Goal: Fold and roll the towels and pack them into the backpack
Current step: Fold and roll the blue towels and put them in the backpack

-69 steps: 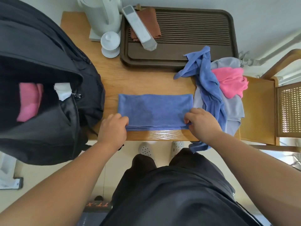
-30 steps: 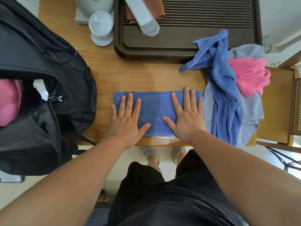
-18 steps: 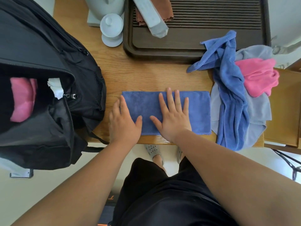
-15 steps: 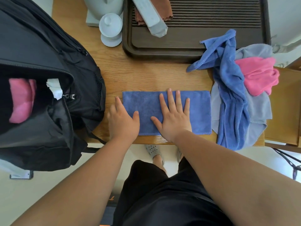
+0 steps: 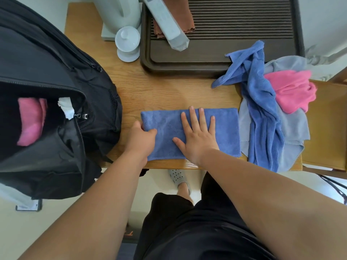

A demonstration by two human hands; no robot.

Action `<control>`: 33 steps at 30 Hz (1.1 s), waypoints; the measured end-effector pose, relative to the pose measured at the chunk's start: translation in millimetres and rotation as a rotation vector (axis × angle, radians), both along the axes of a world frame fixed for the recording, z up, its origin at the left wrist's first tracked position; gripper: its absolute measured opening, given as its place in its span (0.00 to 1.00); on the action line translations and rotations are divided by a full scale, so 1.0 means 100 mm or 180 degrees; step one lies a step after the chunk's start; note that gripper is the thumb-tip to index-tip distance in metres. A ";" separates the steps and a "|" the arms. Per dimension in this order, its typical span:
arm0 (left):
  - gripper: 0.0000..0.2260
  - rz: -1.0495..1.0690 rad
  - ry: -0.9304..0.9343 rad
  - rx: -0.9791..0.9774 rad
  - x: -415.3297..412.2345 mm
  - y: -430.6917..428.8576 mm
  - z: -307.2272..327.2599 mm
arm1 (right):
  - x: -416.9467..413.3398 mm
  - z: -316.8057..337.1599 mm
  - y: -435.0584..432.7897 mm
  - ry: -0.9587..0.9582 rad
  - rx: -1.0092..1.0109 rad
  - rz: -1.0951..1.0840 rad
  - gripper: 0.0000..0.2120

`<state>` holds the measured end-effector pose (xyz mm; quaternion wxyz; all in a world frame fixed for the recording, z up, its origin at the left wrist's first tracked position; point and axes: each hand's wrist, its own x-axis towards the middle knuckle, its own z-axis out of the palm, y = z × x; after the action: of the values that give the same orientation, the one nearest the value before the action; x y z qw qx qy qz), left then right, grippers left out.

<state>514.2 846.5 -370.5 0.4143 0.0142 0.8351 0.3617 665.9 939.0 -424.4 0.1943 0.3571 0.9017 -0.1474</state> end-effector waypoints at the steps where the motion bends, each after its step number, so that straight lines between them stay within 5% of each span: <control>1: 0.08 -0.0078 0.0058 0.0085 0.03 -0.01 0.04 | -0.01 0.02 0.02 -0.0018 -0.0106 0.0025 0.38; 6: 0.13 -0.0316 0.0377 0.0552 0.20 0.05 0.39 | 0.18 0.30 0.21 0.0721 -0.0867 -0.0164 0.35; 12: 0.14 -0.0704 0.0895 0.0886 0.74 0.54 0.70 | 0.94 0.59 0.57 0.1401 -0.0411 -0.0958 0.35; 18: 0.08 -0.1496 0.1145 0.0490 1.41 1.09 0.36 | 1.37 0.63 0.94 0.1653 -0.2427 -0.1904 0.24; 22: 0.12 -0.2151 0.0917 -0.0062 1.65 1.20 0.18 | 1.48 0.60 0.94 0.1615 -0.2702 -0.1827 0.25; 26: 0.16 -0.2483 0.0997 -0.0291 1.67 1.21 0.19 | 1.50 0.57 0.96 0.1466 -0.2679 -0.1586 0.27; 29: 0.17 -0.2599 0.1835 -0.0242 1.61 1.05 0.23 | 1.46 0.51 0.95 0.1325 -0.2415 -0.1421 0.28; 33: 0.33 -0.3165 0.2709 -0.0653 1.51 0.86 0.14 | 1.38 0.56 0.91 0.1416 -0.0864 -0.0738 0.31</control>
<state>665.0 932.8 -356.0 0.1650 0.5001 0.8500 0.0088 803.9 1029.6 -368.5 0.0195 0.3874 0.8473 -0.3628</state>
